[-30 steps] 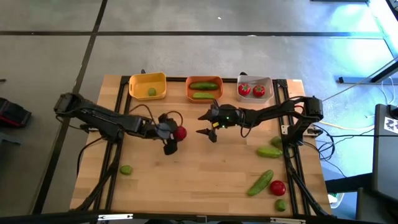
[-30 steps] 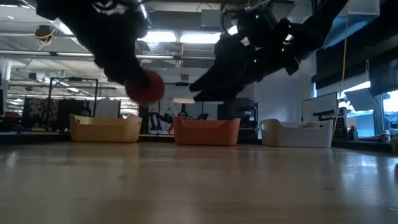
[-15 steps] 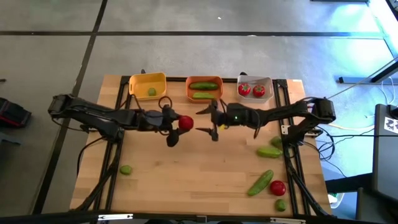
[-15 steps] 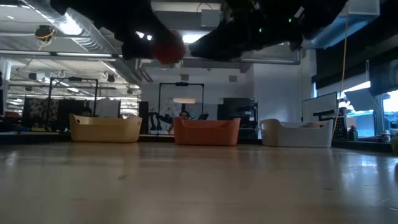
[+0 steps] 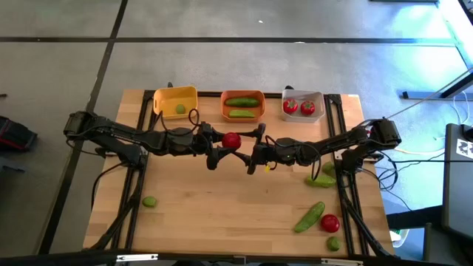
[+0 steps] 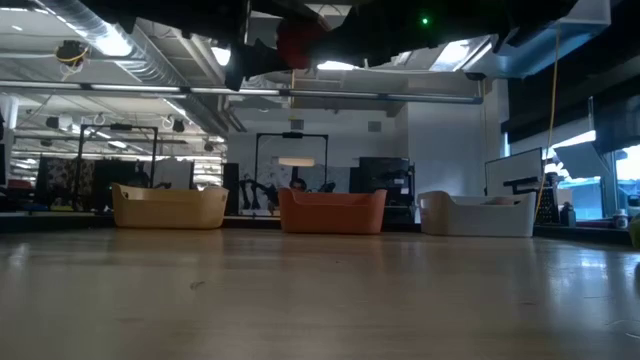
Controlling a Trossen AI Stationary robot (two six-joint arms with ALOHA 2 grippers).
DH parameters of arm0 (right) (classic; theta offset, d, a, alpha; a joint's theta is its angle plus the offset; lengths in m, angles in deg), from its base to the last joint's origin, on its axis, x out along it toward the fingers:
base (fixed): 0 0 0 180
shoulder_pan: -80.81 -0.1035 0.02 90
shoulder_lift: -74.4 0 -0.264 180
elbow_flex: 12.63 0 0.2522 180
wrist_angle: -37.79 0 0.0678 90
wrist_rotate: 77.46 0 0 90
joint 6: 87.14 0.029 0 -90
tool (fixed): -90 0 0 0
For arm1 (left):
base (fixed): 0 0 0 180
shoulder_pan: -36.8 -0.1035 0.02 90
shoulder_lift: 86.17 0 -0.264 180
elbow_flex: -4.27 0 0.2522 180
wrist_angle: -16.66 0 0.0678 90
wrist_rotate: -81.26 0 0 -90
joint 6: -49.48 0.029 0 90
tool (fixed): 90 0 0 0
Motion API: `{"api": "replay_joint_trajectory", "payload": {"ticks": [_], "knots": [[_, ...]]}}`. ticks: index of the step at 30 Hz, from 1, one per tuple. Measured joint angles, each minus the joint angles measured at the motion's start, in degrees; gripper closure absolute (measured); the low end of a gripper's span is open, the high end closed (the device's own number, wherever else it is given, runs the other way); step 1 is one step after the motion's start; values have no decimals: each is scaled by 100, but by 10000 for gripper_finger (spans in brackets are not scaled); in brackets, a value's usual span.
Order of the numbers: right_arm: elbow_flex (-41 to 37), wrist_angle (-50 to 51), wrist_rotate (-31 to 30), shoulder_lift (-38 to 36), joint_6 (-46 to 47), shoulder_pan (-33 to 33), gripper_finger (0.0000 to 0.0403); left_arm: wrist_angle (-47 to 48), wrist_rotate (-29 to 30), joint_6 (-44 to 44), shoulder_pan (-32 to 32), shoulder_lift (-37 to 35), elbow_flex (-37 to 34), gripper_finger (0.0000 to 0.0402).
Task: Sort produce into baskets
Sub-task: Put the tomato into the white bin
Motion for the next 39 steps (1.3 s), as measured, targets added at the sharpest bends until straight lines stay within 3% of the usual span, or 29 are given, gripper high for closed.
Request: {"api": "replay_joint_trajectory", "payload": {"ticks": [13, 23, 39], "knots": [[61, -400, -157, 10, -120, -33, 86, -234, -7, -8, 1, -5, 7, 108], [74, -227, -157, 10, -151, -26, 185, -126, 121, 40, 10, 5, 7, 99], [122, -35, -237, 12, -41, -22, 173, 112, 460, -121, 12, -228, 17, 71]]}}
